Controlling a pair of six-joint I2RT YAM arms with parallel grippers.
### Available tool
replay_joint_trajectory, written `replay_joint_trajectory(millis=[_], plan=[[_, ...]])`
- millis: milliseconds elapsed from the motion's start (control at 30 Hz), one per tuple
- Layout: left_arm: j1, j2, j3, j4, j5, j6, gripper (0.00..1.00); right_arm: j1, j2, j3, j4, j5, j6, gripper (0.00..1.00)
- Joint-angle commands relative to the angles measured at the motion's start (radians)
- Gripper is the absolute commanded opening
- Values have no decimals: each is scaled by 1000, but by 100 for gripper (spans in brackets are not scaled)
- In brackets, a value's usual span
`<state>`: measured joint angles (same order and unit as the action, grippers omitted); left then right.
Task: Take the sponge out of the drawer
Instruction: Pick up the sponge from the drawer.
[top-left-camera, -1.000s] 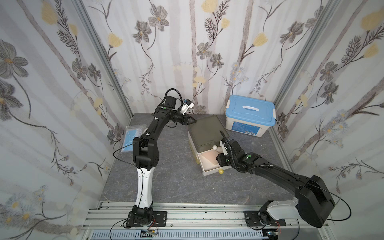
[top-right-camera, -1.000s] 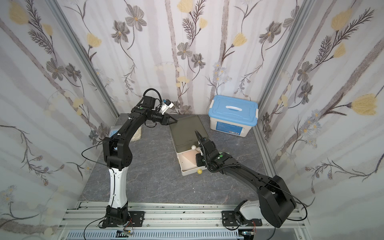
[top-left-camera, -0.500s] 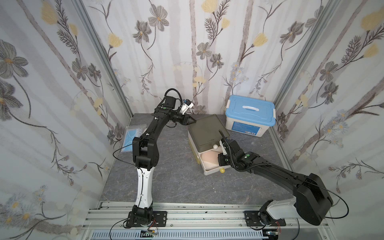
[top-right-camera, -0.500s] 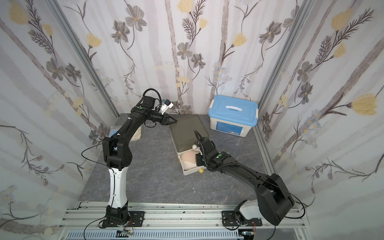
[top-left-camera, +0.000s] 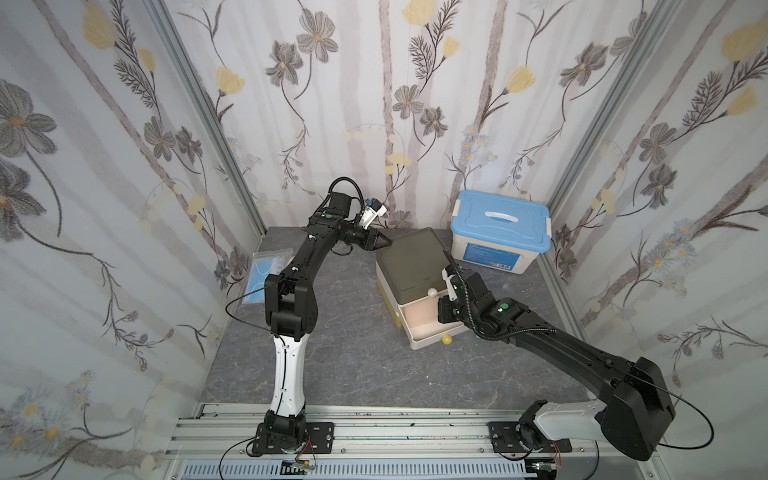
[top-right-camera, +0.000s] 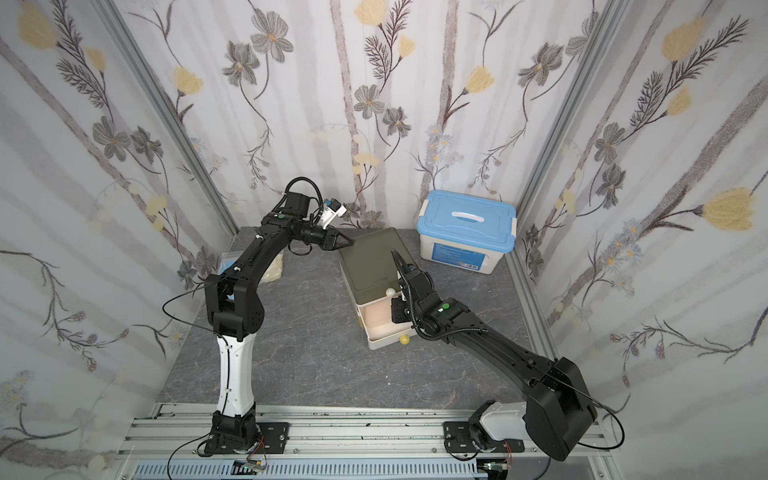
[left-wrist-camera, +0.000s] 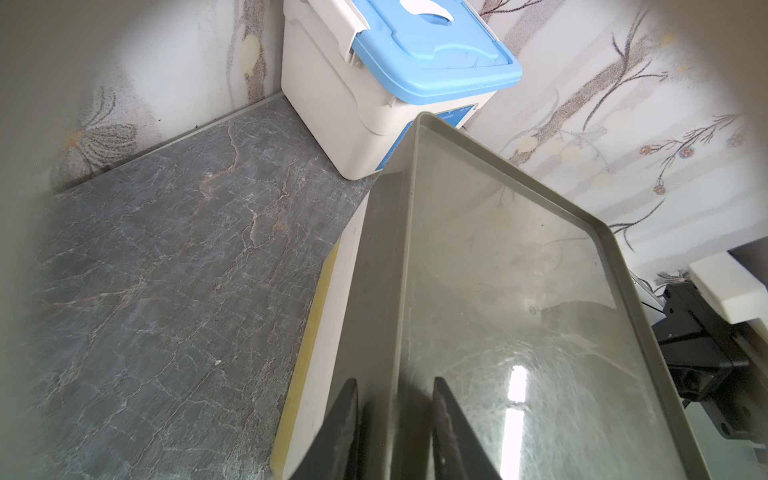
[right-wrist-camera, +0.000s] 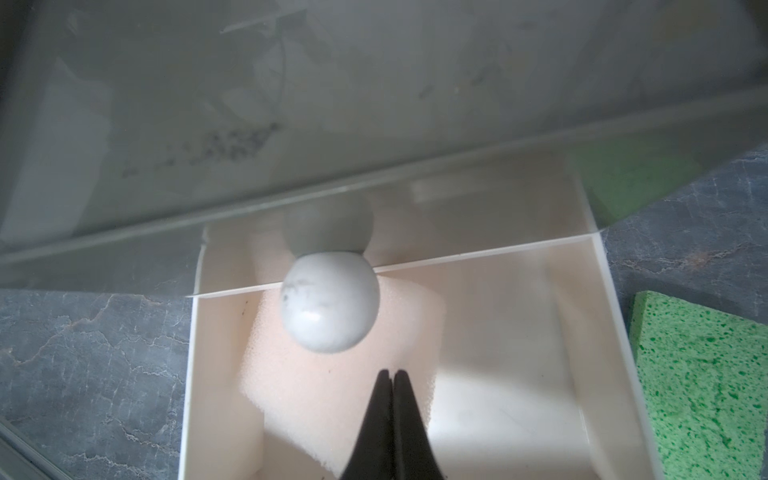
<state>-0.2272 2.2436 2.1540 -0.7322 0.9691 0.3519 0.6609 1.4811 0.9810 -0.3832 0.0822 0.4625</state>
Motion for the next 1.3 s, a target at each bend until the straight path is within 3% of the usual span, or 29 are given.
replay_joint_trajectory(millis=[0,1133,1267], plan=[[3,13,-11,-89,-106,33,31,3,-15,9,-37,30,-13,0],[0,15,-14,-82,-105,26,31,-45,-237,114,-313,218,-64,0],[-1,16,-14,-81,-102,26,31,-71,-244,94,-310,191,-67,0]])
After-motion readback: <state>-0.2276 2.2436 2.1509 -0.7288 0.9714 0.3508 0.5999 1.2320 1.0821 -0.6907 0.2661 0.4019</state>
